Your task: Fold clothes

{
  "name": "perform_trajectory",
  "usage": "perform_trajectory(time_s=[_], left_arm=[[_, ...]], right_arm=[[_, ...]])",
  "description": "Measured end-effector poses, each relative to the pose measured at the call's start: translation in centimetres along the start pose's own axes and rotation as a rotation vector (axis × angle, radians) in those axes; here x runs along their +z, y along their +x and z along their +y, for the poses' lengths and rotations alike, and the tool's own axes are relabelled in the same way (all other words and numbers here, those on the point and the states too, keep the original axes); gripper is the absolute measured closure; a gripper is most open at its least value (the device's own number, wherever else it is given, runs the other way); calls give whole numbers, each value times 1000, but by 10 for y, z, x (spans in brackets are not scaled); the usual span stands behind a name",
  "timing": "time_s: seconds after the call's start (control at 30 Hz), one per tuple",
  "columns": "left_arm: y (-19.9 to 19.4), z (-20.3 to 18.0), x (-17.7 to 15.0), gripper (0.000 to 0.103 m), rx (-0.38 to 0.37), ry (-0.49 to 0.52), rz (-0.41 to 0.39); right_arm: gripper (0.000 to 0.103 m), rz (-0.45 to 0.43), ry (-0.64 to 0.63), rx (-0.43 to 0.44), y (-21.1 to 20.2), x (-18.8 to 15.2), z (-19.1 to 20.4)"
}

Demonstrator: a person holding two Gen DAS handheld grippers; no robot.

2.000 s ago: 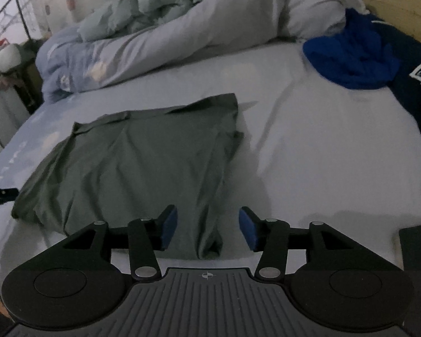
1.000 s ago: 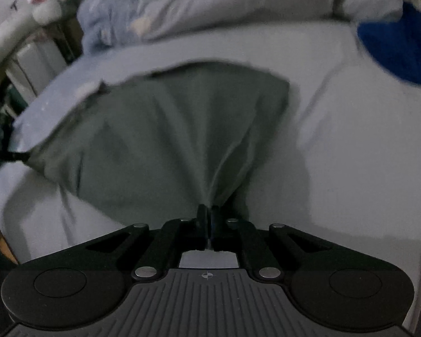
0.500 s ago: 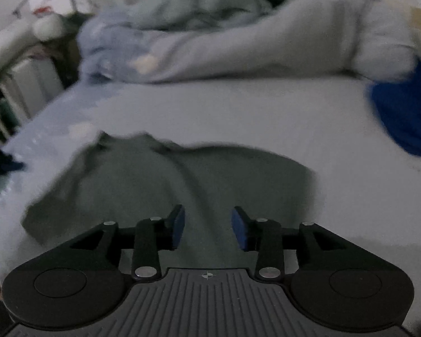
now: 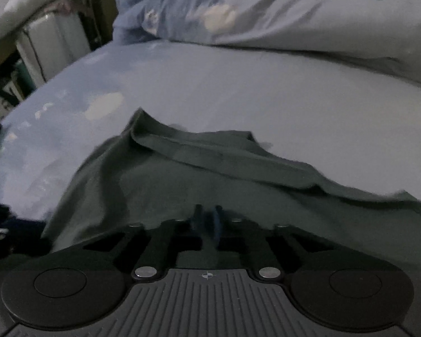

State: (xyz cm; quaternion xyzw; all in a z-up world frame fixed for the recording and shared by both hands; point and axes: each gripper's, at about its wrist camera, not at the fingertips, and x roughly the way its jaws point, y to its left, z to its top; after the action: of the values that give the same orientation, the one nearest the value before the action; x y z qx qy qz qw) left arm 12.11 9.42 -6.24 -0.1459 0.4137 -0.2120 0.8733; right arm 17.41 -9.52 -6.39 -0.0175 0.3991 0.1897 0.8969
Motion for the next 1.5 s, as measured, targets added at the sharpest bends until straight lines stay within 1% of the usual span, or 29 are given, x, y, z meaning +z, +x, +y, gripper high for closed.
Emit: perform_trajectory(time_s=[0.13,0.27,0.33,0.37,0.43,0.47,0.5,0.53,0.6,0.63,0.7,0.73,0.77,0.83,1.0,1.1,1.13,1.23,1.27,1.3,1.33,1.37,1.4,1.43,1.47,1.5], left_arm=[[0,-4,-6,78,18,35,-1],[-3,-8,-8,78,32,55,-4],[-4,-9,-8,78,35,62,-6],[-4,-10,-8,78,34,62,-7],[-4,-10,-7,78,31,58,-10],[-5,-10,-7,78,30,56,-12],[-6,-10,-6,78,30,55,-11],[-6,-11,-5,78,30,57,-9],[-7,-12,-5,78,33,61,-6],[-8,-12,-5,78,32,64,-3],[-10,-11,-6,78,31,65,4],[-11,-10,-7,78,27,60,10],[-12,-9,-8,78,22,56,15],[-14,-7,-9,78,18,50,27],[-21,-3,-12,77,12,36,55],[-29,3,-15,72,0,7,64],[-32,6,-17,68,-4,-5,65],[-40,13,-21,63,-26,-36,72],[-41,15,-22,63,-35,-50,78],[-44,17,-23,61,-42,-59,80],[-47,19,-25,55,-52,-70,80],[-50,21,-27,52,-63,-82,80],[-53,25,-28,46,-81,-102,81],[-55,29,-30,42,-107,-131,84],[-56,34,-32,41,-132,-167,86],[-57,40,-34,34,-168,-211,91]], right_arm=[[102,-23,-9,-47,25,16,9],[103,-56,-20,-83,50,47,11],[102,-113,-61,-166,56,62,15],[102,-133,-58,-189,56,70,15],[102,-136,-12,-153,48,80,10],[101,-150,-29,-133,38,82,15],[98,-160,-48,-110,29,81,21],[98,-160,-64,-72,20,79,27],[98,-111,-117,48,7,69,43],[98,-73,-164,80,5,63,53],[98,2,-246,120,11,49,69],[98,37,-267,130,16,45,73],[98,62,-283,125,26,42,76],[99,67,-269,97,43,46,74],[98,-38,-163,-79,78,87,55],[98,-96,-172,-146,77,97,54],[98,-113,-178,-144,69,96,57],[96,-121,-177,-97,50,91,66],[94,-109,-168,-86,44,88,68],[86,-94,-158,-72,37,85,70],[79,-87,-153,-61,33,82,72],[77,-88,-153,-54,27,80,77],[76,-90,-154,-50,19,77,80],[76,-89,-153,-49,11,76,83],[75,-88,-149,-47,2,73,84],[75,-88,-141,-44,-6,73,85]])
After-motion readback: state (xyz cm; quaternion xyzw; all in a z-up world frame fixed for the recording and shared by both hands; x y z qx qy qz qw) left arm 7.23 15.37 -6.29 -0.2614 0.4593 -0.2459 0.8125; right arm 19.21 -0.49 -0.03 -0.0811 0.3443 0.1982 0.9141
